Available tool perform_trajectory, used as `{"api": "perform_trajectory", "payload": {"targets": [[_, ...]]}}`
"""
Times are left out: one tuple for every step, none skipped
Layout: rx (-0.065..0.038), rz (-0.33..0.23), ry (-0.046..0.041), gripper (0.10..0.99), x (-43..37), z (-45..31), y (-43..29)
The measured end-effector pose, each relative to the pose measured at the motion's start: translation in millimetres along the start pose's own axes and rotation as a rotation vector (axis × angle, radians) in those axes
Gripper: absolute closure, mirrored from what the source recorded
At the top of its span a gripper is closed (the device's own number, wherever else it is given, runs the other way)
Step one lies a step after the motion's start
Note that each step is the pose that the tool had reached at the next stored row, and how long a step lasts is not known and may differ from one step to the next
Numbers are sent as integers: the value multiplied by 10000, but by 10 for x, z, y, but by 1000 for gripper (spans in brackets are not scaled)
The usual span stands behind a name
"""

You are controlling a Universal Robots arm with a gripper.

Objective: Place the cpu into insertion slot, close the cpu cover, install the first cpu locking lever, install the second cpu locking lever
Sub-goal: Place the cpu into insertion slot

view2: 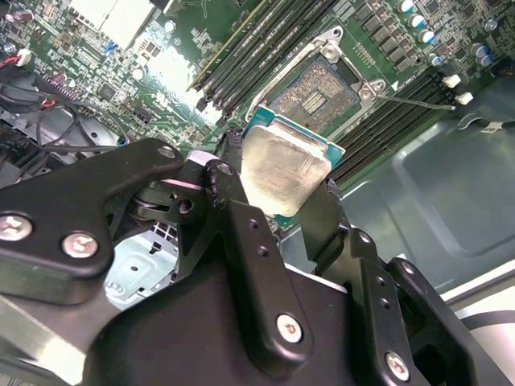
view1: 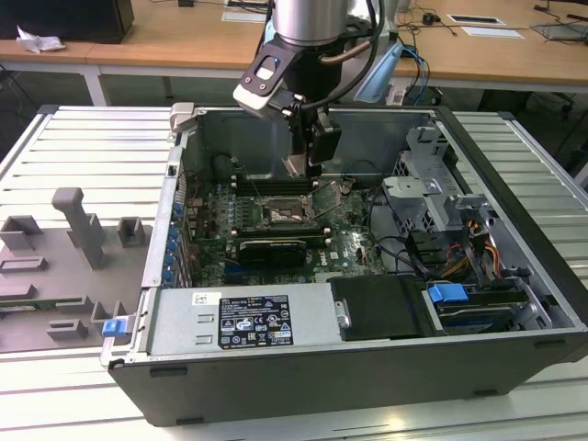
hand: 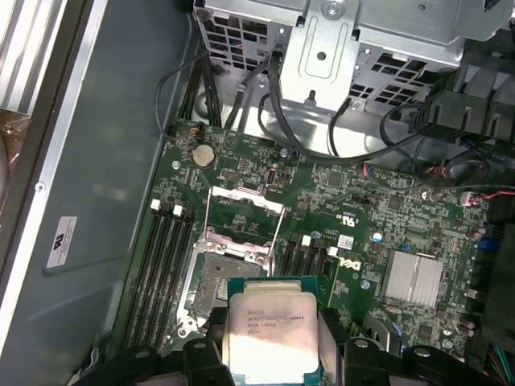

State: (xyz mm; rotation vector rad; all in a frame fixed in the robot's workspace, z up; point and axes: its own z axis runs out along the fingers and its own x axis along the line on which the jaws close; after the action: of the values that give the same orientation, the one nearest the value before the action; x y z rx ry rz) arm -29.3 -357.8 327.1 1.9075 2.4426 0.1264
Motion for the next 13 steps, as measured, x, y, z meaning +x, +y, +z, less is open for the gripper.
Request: {"api": "perform_trajectory", "payload": {"targets": [[1, 0, 0, 557, 0, 2, 0], [0, 2, 0, 557, 0, 6, -1], [0, 2, 0, 557, 0, 8, -1], [0, 2, 0, 557, 0, 11, -1], [0, 3, 0, 557, 0, 15, -1], [0, 4, 0, 557, 0, 19, -2], [0, 4, 0, 557, 0, 22, -2], [0, 5, 0, 557, 0, 25, -2], [0, 6, 0, 557, -1, 30, -3], [0, 7, 0, 557, -1, 35, -3], [0, 8, 0, 557, -1, 39, -4], [0, 9, 0, 557, -1, 44, -4], [0, 9, 0, 557, -1, 48, -4]]}}
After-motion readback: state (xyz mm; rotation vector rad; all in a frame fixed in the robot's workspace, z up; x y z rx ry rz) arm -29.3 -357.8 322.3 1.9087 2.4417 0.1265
